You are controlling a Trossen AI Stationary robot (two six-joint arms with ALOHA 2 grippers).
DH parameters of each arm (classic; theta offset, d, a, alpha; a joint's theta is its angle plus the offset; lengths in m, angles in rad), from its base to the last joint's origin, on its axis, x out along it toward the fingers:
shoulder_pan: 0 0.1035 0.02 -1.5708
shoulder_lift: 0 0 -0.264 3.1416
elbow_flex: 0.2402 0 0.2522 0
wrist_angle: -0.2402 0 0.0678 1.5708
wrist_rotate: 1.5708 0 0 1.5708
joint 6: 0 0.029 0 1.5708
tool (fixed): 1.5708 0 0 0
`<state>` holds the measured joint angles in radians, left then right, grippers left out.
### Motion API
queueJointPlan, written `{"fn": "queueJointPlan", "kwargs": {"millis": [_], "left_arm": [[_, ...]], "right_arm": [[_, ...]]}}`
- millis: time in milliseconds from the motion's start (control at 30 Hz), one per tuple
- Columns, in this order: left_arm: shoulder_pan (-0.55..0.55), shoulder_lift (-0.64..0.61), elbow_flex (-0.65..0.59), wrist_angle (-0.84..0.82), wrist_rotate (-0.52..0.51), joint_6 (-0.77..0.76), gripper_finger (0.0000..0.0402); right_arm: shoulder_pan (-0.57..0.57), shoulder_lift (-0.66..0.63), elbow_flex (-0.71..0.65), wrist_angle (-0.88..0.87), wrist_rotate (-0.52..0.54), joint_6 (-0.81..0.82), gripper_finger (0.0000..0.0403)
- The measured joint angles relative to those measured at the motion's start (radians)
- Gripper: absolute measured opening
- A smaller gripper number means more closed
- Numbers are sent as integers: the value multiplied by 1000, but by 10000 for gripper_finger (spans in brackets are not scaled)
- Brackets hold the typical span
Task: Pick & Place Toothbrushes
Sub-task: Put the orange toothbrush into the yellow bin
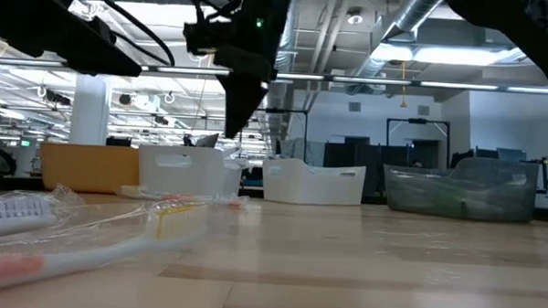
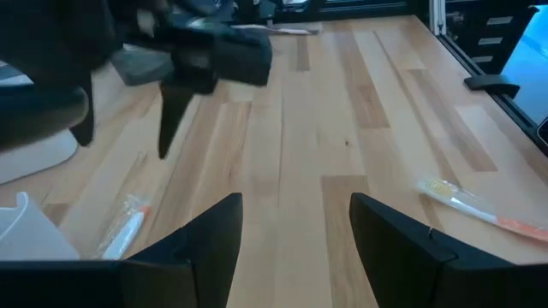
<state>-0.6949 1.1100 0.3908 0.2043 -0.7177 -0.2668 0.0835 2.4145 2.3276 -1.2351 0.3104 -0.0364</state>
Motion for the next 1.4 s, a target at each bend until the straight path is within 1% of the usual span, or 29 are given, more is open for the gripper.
{"fn": "queueJointPlan", "kwargs": {"millis": [267,367,433,600,833,1133,1267,1400], "left_arm": [[0,-33,0,-54,0,-8,209],[0,-34,0,-63,1,-27,209],[0,-34,0,-65,7,-29,209],[0,-34,0,-67,9,-28,209],[0,-34,0,-67,8,-24,209],[1,-34,0,-66,0,-20,209],[1,-34,0,-66,0,-19,209],[2,-34,0,-66,0,-18,209]], "right_arm": [[-15,11,-8,82,-19,-24,255],[-16,8,-63,127,-25,-19,255],[-15,8,-107,120,-40,-11,255],[-22,5,-227,235,-44,8,255],[-34,3,-257,283,-23,19,255],[-95,3,-320,355,-59,37,255],[-109,1,-337,387,-121,40,255],[-131,5,-352,398,-245,44,255]]}}
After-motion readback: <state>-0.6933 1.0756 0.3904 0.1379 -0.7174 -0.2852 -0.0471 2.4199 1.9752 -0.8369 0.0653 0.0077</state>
